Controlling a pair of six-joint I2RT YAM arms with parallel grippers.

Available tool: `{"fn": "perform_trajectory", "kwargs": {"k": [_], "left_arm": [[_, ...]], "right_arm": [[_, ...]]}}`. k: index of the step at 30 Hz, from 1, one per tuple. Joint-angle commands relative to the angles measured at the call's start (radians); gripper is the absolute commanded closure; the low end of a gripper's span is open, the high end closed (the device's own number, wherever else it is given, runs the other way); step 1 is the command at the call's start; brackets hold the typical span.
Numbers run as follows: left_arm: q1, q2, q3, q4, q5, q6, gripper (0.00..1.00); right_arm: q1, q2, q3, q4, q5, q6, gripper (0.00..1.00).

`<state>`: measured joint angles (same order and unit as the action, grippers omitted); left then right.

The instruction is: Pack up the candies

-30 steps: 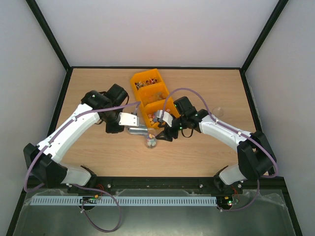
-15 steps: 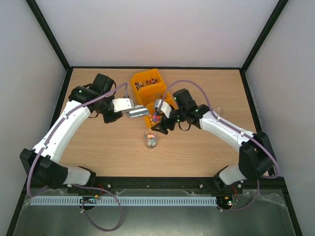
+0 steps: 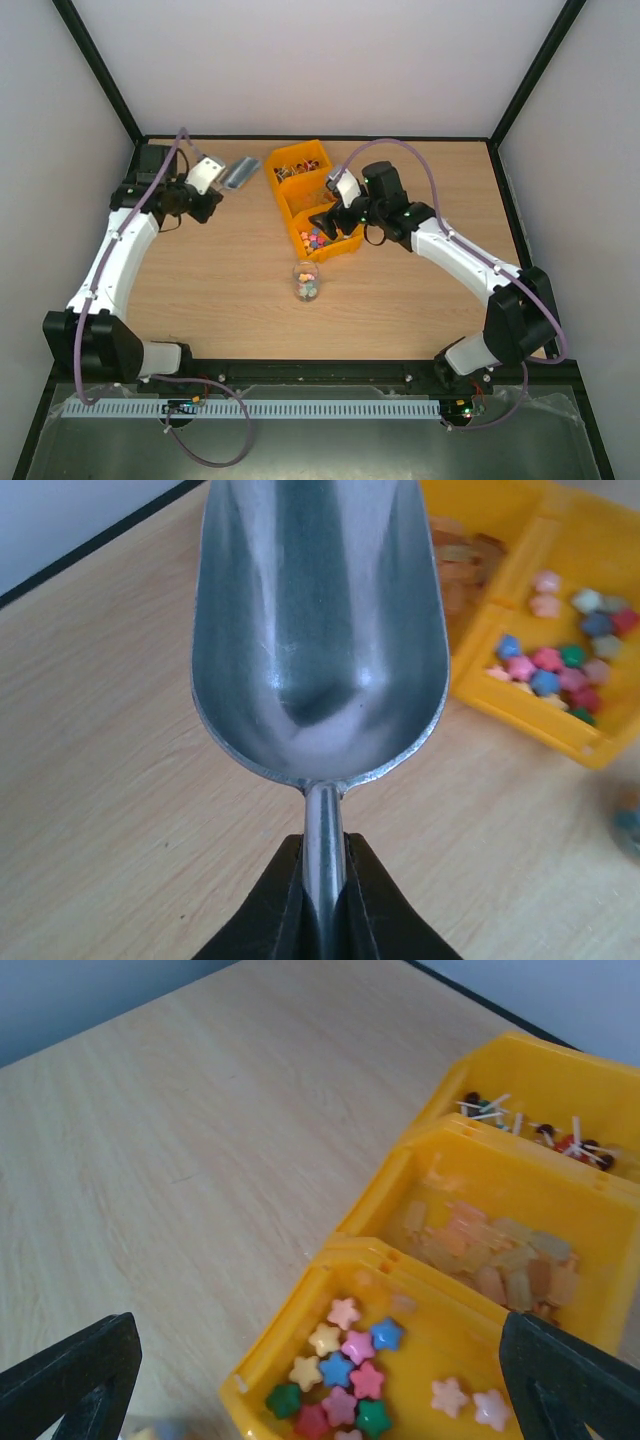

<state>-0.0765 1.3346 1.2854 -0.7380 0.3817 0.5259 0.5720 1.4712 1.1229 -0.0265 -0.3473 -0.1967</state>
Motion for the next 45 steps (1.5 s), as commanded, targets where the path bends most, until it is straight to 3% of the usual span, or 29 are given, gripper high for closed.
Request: {"fn": "perform_trajectory", "kwargs": {"k": [1,10,15,21,26,34,45], "left_arm": [[0.090,-0.021,-0.102,0.208,0.021,-0.181,0.98],[0.226,0.277,-0.083,0.232,0.029,-0.277,0.98],[0.239,0.343,-0.130,0.386,-0.023,-0.303,0.98],[0.236,0.436,-0.117,0.433,-0.051,-0.305,0.98],[0.225,0.472,-0.144,0.462,-0.096,-0.287,0.98],[0.208,0.507,-0.177,0.469,-0.133,-0.266,0.97],[0.206,0.518,-0.215,0.427,-0.135,-0.263,0.86]], "right_arm": [[-0.034,-0.025,0.012,0.034,0.059,0.097,0.01],[-0.140,-0.012,0.013,-0.065,-0.014,0.124,0.01],[-0.214,0.024,0.055,-0.182,-0.054,0.113,0.01],[-0.288,0.044,0.053,-0.202,-0.032,0.158,0.01],[-0.299,0.026,0.038,-0.203,-0.024,0.197,0.01],[-0.301,0.012,0.043,-0.258,-0.080,0.116,0.01],[-0.371,0.031,0.051,-0.301,-0.150,0.061,0.01]]}}
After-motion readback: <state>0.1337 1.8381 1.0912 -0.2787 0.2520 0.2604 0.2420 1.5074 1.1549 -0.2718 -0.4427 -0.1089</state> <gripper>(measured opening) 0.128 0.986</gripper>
